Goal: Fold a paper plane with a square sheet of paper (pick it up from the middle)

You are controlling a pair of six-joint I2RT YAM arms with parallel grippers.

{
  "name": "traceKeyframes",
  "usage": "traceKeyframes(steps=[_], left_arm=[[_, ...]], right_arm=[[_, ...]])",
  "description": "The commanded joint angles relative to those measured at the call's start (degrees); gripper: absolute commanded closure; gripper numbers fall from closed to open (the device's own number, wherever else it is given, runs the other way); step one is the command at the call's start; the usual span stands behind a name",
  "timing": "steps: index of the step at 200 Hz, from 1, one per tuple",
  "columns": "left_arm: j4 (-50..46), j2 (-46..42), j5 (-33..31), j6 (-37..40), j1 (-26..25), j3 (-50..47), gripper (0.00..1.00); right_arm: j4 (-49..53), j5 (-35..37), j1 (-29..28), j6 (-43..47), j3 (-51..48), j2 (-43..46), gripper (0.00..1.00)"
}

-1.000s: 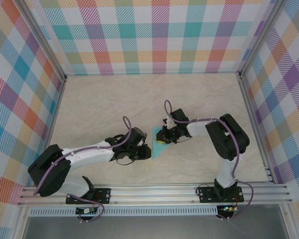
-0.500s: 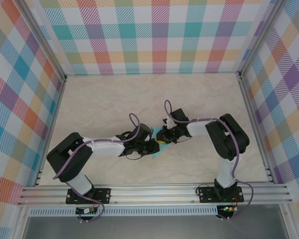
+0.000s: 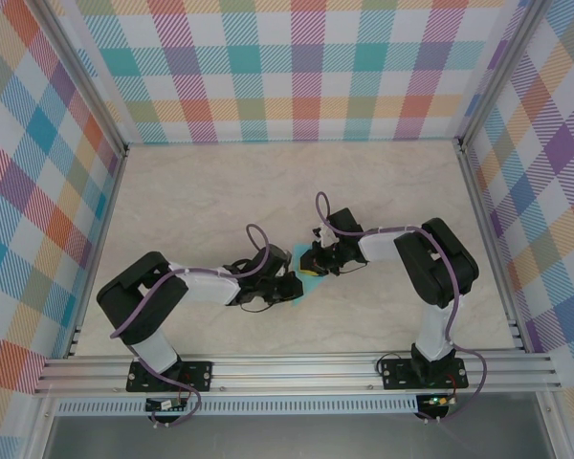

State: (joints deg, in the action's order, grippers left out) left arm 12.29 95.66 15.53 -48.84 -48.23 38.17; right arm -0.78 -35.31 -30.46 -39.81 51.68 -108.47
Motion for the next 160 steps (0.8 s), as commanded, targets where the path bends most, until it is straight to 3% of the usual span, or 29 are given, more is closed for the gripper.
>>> traceKeyframes(steps=[1, 94, 160], left_arm=[[-5.31, -0.70, 0.14, -0.29, 0.32, -3.40, 0.89], [-5.75, -11.41, 0.50, 1.05, 0.14, -1.29, 0.88], [-3.51, -5.12, 4.56, 0.63, -0.57, 0.10, 0.88]], right_arm=[[5.18, 7.32, 0.22, 0.71, -1.57, -5.43, 0.90], [5.76, 7.19, 0.21, 1.02, -1.58, -5.18, 0.90], [5.48, 7.23, 0.22, 0.88, -1.67, -5.62, 0.90]])
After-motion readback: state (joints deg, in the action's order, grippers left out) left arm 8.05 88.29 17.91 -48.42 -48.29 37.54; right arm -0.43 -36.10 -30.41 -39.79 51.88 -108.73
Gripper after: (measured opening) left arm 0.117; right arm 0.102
